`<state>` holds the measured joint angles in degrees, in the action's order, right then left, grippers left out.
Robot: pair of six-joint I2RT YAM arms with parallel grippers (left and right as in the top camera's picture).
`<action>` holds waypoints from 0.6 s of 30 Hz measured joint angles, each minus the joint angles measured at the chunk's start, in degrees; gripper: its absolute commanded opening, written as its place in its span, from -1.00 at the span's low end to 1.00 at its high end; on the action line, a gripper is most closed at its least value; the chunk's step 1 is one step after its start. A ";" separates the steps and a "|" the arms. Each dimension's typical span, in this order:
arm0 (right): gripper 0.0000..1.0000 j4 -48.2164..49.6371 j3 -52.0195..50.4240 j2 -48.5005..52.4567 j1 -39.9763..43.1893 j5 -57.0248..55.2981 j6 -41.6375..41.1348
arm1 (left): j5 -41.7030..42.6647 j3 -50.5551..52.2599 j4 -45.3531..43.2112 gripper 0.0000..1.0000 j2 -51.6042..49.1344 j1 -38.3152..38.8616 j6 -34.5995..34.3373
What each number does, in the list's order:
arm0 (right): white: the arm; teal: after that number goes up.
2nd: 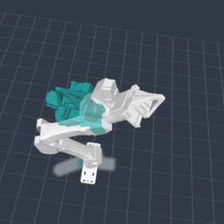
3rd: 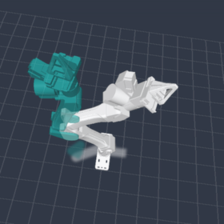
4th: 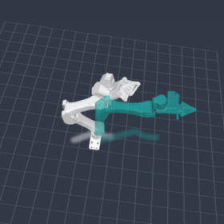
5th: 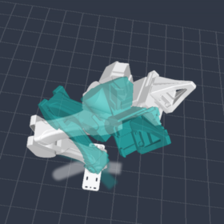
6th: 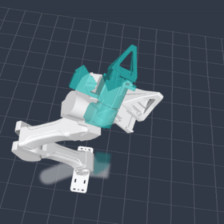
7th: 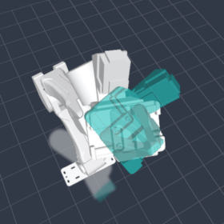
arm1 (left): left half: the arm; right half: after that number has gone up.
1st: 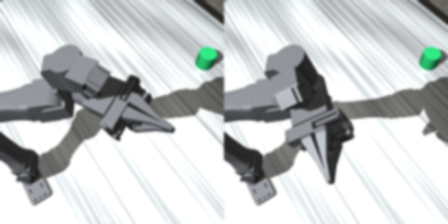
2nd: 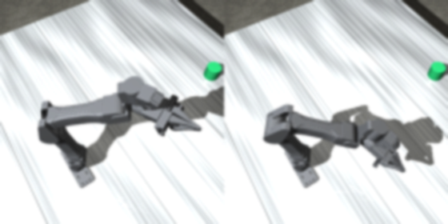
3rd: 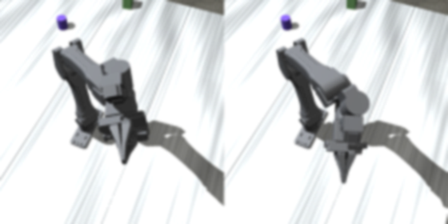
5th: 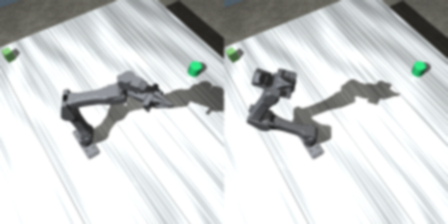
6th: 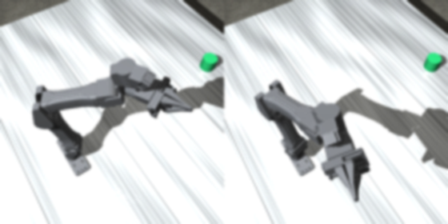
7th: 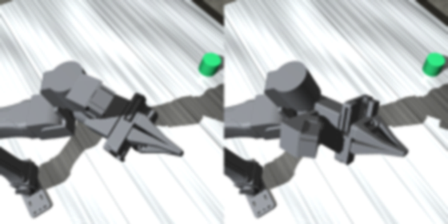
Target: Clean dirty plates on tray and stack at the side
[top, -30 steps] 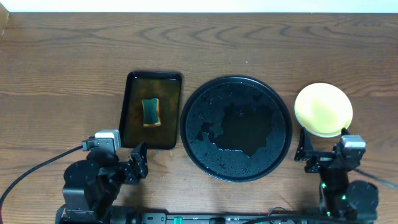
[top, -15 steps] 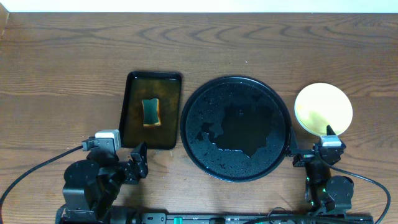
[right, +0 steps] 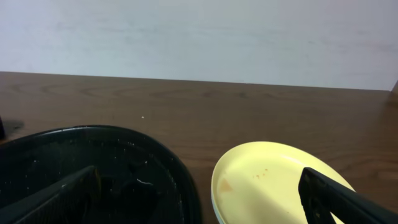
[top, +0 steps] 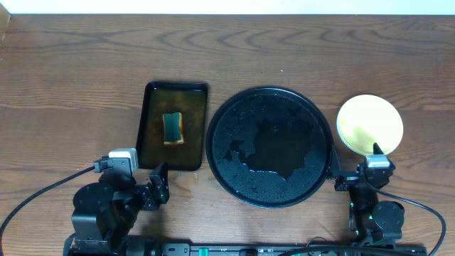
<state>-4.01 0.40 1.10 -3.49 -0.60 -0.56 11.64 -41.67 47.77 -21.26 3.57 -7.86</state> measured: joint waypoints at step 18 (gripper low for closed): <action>0.98 -0.02 0.00 0.00 0.00 0.09 0.00 | -1.55 22.14 -14.99 0.60 14.05 -4.92 5.11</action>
<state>-4.03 0.40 1.10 -3.49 -0.51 -0.56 10.09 -19.53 32.77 -7.20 -1.34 -2.74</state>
